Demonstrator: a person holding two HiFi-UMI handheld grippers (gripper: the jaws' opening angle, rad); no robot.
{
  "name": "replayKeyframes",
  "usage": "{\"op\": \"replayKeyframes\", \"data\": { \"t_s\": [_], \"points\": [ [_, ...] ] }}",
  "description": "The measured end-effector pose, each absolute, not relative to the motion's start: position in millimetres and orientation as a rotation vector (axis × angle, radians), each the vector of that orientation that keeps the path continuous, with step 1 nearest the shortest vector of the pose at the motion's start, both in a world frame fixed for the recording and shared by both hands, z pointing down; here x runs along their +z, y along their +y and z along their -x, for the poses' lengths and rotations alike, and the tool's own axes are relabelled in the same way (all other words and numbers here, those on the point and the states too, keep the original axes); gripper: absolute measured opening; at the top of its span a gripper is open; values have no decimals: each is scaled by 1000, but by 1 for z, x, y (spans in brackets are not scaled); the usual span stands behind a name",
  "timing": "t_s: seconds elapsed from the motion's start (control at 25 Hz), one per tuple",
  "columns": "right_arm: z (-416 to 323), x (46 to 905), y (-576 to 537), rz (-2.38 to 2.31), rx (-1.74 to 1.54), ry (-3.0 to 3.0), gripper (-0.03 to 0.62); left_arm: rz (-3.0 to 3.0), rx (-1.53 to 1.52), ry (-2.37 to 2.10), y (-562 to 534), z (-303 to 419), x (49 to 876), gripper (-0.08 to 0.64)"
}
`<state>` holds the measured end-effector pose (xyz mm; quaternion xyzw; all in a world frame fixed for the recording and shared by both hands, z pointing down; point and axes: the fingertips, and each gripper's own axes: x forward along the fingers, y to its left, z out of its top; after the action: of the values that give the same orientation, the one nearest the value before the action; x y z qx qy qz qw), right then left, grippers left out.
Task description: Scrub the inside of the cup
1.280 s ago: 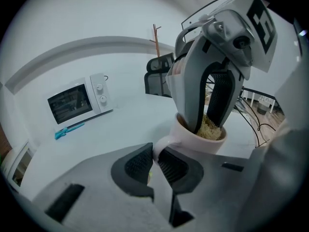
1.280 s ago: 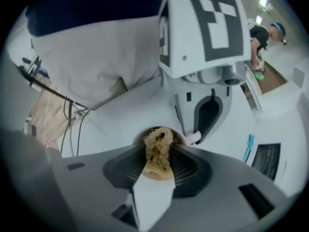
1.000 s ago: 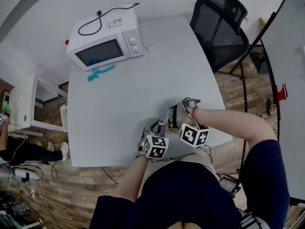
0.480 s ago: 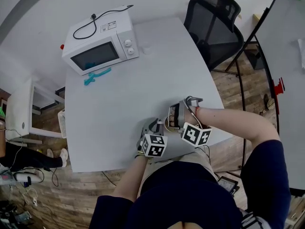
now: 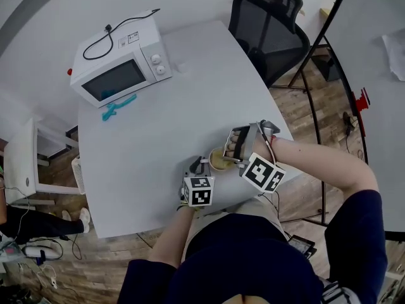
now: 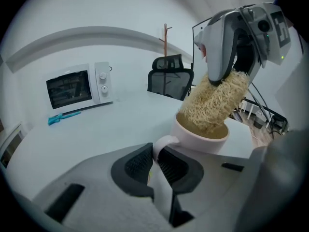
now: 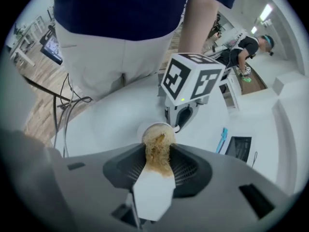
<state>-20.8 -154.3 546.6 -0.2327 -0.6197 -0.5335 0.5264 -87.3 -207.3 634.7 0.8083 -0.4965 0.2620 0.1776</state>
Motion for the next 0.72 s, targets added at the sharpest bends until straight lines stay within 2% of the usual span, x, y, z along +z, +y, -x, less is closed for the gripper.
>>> {"op": "replayKeyframes", "data": {
  "t_s": [0.44,0.72],
  "points": [
    [5,521,-174,312,-1218,-1542,156,-2172,635,-1494,-214,94,639,40],
    [9,514,-156,228,-1006,-1736,156,-2129,594,-1542,-217,96,639,40]
  ]
}}
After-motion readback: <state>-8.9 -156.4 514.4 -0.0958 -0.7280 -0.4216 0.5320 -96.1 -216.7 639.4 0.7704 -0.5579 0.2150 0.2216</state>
